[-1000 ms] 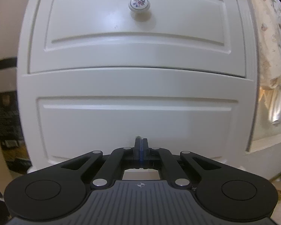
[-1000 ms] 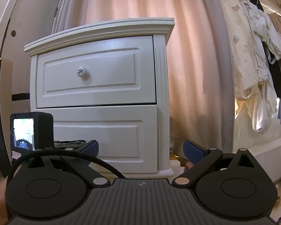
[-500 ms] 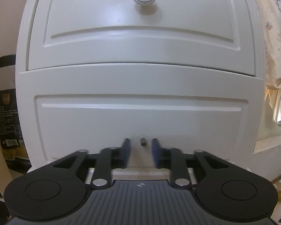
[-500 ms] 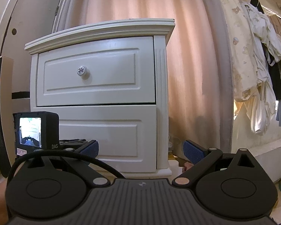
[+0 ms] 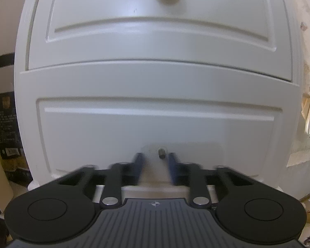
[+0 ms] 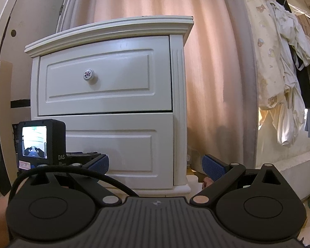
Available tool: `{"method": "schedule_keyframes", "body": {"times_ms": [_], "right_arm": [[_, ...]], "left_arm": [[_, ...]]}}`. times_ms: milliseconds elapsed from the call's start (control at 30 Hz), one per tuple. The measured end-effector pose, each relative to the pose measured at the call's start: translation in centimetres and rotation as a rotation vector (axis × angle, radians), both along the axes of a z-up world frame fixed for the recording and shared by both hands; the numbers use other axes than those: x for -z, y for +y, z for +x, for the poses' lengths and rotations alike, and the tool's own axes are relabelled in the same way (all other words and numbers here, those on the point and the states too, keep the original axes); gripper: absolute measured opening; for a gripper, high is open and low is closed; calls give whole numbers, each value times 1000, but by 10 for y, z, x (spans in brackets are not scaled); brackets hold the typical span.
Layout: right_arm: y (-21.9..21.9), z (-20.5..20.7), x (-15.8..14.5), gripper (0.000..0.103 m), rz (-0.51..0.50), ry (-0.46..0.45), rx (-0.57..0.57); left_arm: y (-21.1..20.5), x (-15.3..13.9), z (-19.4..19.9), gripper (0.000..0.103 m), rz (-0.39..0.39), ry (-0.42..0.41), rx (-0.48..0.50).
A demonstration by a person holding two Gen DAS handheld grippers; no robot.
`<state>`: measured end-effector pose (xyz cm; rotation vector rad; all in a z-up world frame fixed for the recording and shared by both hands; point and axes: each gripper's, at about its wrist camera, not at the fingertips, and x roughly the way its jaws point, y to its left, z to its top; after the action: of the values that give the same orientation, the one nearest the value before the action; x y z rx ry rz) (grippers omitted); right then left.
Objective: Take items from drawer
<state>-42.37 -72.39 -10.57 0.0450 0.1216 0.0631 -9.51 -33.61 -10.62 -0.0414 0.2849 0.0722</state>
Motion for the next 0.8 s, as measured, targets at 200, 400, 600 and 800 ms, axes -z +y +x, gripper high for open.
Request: {"method": "schedule_keyframes", "body": {"times_ms": [200,400,600,800], "right_arm": [[-1,1,2,103,0,7,2],[-4,1,3,103,7,8,7],[-6,1,3,103,6,9,1],[-8,1,3,103,8,6,-4]], "left_arm": [[-40,14,-35,0,35,-12,-10],[-86,39,-81,0,109,-50,-41],[-115,46,-112,0,94,-51,-48],[-123,50,-111,34,109,-93,-72]]}}
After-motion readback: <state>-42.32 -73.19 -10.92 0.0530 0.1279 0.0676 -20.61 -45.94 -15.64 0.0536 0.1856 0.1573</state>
